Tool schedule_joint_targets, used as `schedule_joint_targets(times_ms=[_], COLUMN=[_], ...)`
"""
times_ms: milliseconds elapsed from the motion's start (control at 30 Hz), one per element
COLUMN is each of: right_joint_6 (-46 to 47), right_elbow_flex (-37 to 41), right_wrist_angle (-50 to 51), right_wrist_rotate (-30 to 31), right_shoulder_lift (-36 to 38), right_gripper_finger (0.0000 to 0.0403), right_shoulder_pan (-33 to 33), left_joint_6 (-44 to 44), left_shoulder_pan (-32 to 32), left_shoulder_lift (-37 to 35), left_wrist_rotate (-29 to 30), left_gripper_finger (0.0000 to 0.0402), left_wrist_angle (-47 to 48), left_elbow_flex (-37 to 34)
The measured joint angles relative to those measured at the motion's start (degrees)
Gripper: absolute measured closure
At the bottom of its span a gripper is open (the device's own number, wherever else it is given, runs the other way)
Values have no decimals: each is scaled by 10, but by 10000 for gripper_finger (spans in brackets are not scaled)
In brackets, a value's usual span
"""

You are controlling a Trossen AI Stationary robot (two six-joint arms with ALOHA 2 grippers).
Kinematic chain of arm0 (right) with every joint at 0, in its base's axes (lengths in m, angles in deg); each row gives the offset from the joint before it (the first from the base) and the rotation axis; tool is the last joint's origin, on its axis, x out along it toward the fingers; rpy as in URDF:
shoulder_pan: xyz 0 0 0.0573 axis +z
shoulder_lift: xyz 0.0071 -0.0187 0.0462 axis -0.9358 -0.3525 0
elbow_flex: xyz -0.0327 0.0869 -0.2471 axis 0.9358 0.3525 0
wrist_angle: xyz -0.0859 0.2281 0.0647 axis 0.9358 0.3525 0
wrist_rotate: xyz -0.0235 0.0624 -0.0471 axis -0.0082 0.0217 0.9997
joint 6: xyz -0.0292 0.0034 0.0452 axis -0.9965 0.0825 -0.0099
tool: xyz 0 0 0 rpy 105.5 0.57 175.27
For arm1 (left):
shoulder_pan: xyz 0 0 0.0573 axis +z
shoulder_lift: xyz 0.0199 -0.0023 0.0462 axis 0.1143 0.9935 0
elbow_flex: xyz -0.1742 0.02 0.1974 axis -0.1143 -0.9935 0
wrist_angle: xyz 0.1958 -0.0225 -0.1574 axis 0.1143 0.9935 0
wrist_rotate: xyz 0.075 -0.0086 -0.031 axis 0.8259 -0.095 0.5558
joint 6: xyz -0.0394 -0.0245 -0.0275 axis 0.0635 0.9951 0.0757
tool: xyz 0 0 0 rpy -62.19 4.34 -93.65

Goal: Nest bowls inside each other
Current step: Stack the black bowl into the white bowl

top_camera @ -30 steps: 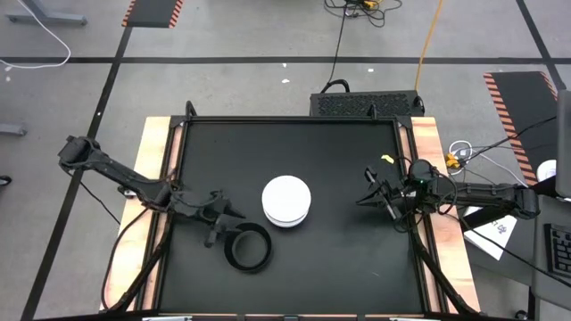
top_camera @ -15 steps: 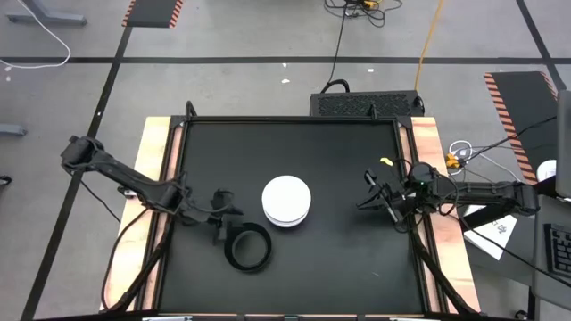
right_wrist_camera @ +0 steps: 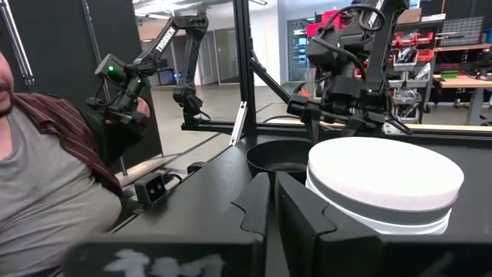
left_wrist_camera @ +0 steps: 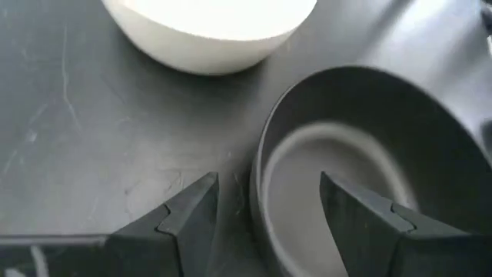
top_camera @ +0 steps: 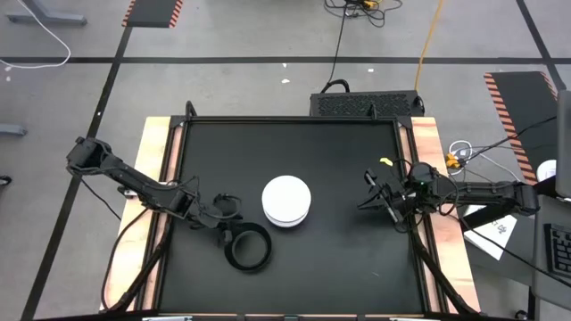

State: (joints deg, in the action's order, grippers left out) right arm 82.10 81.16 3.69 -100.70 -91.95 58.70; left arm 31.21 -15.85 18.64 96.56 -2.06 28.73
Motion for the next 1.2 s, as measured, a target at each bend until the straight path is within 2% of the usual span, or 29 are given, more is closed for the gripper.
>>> schedule_joint_targets(times_ms=[600, 733, 900, 1200], right_joint_6=[2, 2, 2, 2], right_elbow_flex=[0, 0, 0, 0], right_wrist_angle=[0, 0, 0, 0], right_wrist_rotate=[0, 0, 0, 0], right_shoulder_lift=[0, 0, 0, 0], right_gripper_finger=[385, 385, 385, 385], right_shoulder_pan=[0, 0, 0, 0], left_joint_6=[8, -14, -38, -69], left_shoulder_pan=[0, 0, 0, 0], left_shoulder_lift=[50, 50, 50, 50], left_wrist_rotate=[18, 18, 20, 20], left_gripper_finger=[181, 247, 380, 396], left_wrist_angle=[-2, -7, -9, -36], left_elbow_flex=[0, 0, 0, 0])
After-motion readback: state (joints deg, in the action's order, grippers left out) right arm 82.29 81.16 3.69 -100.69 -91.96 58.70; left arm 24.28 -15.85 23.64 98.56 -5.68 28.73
